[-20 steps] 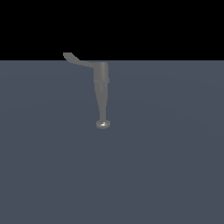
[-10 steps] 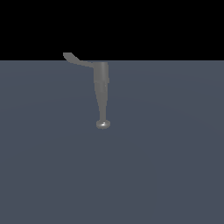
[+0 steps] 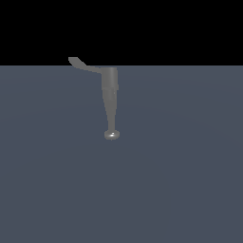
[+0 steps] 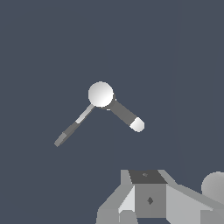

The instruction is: Turn on the faucet by rotating a designated handle.

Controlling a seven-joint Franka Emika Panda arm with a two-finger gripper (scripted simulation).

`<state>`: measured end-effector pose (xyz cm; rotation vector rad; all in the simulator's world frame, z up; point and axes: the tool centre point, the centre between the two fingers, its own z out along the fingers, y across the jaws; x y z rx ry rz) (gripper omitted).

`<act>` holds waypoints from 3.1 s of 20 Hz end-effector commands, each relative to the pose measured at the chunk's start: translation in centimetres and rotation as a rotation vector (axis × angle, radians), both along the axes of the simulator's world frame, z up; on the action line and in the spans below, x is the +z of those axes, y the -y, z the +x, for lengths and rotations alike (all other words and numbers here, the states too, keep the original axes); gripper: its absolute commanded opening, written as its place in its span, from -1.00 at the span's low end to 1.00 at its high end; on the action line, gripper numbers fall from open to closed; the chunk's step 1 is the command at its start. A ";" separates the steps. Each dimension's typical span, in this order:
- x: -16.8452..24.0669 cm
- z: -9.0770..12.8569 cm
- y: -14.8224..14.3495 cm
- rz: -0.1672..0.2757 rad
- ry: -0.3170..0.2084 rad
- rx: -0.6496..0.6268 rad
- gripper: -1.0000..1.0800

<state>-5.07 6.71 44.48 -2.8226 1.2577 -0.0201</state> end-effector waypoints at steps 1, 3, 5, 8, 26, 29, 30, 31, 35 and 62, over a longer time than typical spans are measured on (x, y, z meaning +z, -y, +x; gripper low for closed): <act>-0.9 1.3 -0.6 0.000 -0.005 -0.057 -1.00; -1.6 2.2 -1.1 -0.001 -0.009 -0.102 -1.00; -2.4 3.2 -1.5 -0.002 -0.013 -0.147 -1.00; -3.6 4.6 -2.3 -0.004 -0.019 -0.214 -1.00; -12.1 11.4 -6.8 -0.022 -0.043 -0.588 -1.00; -13.1 12.0 -7.3 -0.025 -0.044 -0.627 -1.00; -13.4 12.2 -7.5 -0.026 -0.044 -0.638 -1.00; -13.6 12.3 -7.6 -0.026 -0.045 -0.647 -1.00; -14.3 12.7 -8.0 -0.028 -0.045 -0.674 -1.00; -14.6 7.6 -7.6 -0.029 -0.046 -0.682 -1.00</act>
